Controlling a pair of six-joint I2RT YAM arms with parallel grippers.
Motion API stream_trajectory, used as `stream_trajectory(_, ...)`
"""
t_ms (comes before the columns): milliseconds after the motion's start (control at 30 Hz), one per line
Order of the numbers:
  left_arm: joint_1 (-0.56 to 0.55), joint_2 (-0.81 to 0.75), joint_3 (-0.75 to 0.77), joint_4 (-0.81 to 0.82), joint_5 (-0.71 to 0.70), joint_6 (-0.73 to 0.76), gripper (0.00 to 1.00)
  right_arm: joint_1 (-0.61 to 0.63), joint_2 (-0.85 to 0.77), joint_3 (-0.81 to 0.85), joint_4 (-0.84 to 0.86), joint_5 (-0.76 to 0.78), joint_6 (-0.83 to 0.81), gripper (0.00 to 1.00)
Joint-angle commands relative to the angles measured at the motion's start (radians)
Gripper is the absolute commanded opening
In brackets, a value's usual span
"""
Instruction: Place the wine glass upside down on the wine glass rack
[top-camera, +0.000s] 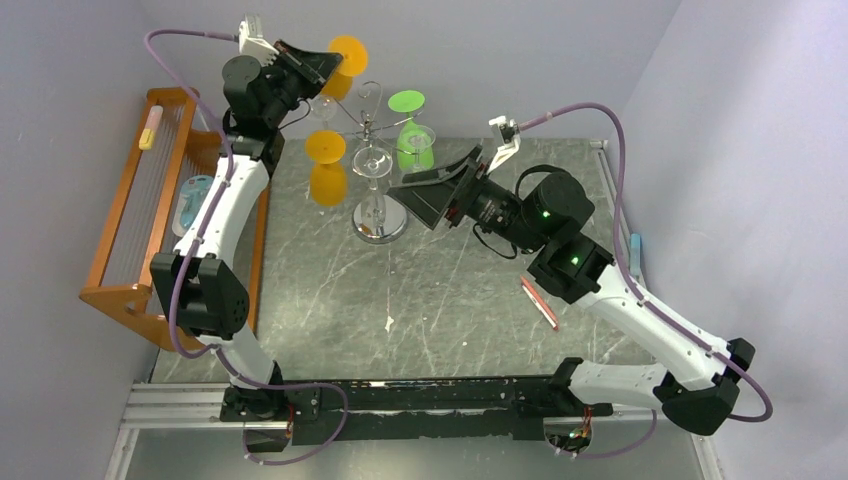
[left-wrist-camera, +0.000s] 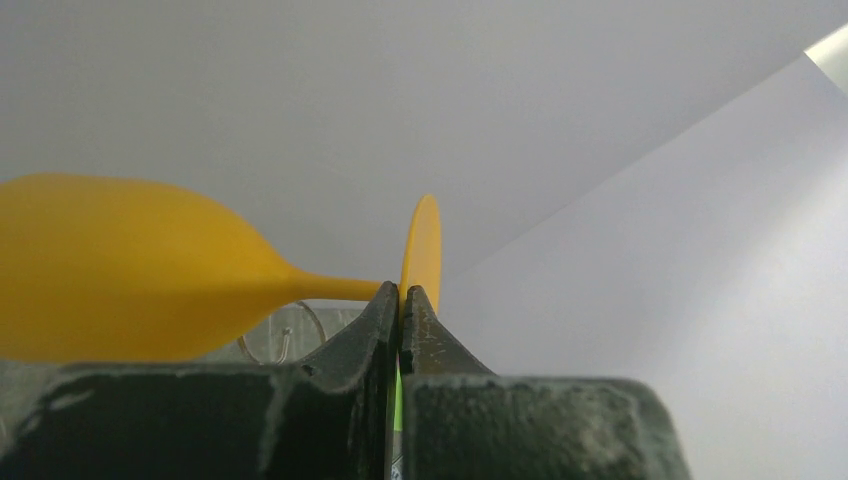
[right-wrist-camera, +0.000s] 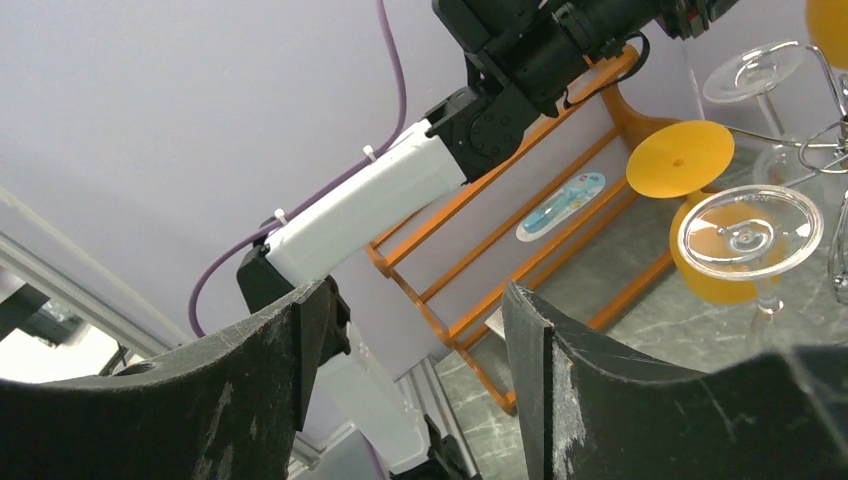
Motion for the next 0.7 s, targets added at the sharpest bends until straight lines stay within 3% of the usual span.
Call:
stream_trajectory(0, -0.013, -0.023, -0.014, -0.040, -0.077, -0.056, 0.05, -0.005, -0.030, -0.016, 0.045, 0.010, 0.001, 0.67)
stream_trajectory(200, -0.046, 0.008, 0.019, -0.087, -0.075, -0.092, 0.05, -0.005, -0.032, -0.014, 0.038, 0.010, 0.003, 0.67)
stream_trajectory(400, -0.088, 0.012, 0.048, -0.210, -0.163, -0.077, 0.05, -0.004, -0.050, -0.036, 0.048, 0.030, 0.006, 0.66)
stream_trajectory(667, -0.099, -0.023, -0.015, -0.193, -0.168, -0.139, 0.05, -0.004, -0.060, -0.042, 0.044, 0.038, 0.005, 0.66)
